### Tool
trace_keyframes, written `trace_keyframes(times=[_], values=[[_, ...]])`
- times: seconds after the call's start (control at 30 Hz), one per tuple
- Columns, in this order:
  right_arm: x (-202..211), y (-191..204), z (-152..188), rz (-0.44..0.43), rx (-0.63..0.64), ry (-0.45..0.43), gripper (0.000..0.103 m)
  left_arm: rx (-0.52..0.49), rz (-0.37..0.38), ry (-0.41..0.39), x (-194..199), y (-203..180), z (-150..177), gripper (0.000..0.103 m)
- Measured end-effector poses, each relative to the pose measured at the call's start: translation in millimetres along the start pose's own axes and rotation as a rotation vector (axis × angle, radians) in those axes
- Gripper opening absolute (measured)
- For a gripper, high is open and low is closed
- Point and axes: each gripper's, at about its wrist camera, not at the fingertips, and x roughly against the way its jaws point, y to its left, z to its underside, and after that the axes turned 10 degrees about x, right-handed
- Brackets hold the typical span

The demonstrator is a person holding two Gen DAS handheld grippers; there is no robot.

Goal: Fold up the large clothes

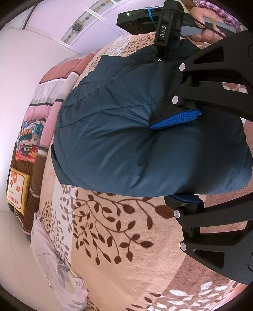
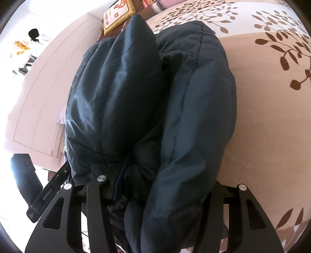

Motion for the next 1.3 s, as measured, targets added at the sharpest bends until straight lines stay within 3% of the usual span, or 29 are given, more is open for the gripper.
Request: trace_keyframes(times=[0.63, 0.9, 1.3], values=[[14.5, 21.9, 3.8, 0.108, -0.065, 0.001, 0.063, -0.007, -0.056, -0.005, 3.6, -2.2, 4.3, 0.064], [32.7, 22.5, -1.1, 0.103, -0.082, 0.0, 0.069, -0.036, -0.112, -0.033, 15.7, -5.8, 3.2, 0.066], [69.8, 31.9, 10.4, 0.113, -0.064, -0.055, 0.073, -0.057, -0.114, -0.08, 53.4, -13.3, 2.6, 0.067]])
